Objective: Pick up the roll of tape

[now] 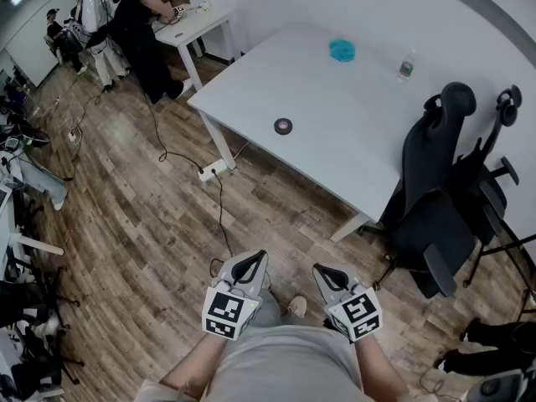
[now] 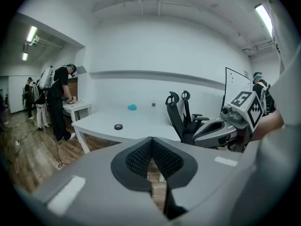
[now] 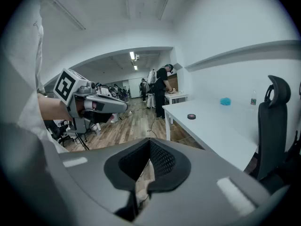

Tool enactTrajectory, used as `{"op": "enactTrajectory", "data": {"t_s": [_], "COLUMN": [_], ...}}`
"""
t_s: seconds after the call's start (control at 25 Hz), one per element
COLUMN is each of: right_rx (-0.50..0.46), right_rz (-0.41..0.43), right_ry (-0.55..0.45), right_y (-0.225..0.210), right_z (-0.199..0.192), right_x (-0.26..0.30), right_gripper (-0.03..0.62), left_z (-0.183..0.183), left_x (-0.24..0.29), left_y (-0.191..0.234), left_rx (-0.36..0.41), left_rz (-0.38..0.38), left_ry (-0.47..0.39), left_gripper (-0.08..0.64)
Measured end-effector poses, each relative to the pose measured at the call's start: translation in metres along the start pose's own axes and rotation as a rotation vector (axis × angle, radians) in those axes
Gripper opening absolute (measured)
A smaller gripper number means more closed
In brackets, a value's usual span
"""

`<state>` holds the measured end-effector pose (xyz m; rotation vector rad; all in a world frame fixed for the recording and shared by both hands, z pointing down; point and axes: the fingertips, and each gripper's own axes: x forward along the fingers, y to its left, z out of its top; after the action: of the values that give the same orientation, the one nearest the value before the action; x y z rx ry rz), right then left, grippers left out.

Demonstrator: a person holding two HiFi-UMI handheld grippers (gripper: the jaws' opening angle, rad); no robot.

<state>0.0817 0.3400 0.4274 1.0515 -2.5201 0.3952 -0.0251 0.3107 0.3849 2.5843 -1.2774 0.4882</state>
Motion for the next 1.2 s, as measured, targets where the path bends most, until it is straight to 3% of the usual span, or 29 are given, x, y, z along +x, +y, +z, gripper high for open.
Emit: {"op": "enactTrajectory", "data": {"t_s": [0.2,0.52,0.76,1.2], "right_rx": [0.02,0.012,-0.001,0.039], "right_rz": [-0.009,-0.013,-0.026,-0.044], "right_ry": [-0.005,-0.002,0.002,-0.031], "right_y": [0.028,0.055,0.061,0.072], "right_z": [-0.003,-0.004,0.004,0.022], "right_x": [-0.017,-0.015,-0.001,0.02], "right_gripper": [0.005,0.005,0.005,0.008], "left_z": [-0.008,-0.018,-0.019,-0.018], "left_x": [-0.028,-0.046,-0.055,-0.058], "left_y": [-0.015,-0.029,-0.018,0.018], "left_rx": [-0.024,-0.038,-0.02,-0.017], "left_rz": [0.022,-0.004,-0.019,-0.021], "left_ry": [-0.008,-0.012,0.011,-0.023], "left_gripper": [0.015,0.015,0.015,0.015]}}
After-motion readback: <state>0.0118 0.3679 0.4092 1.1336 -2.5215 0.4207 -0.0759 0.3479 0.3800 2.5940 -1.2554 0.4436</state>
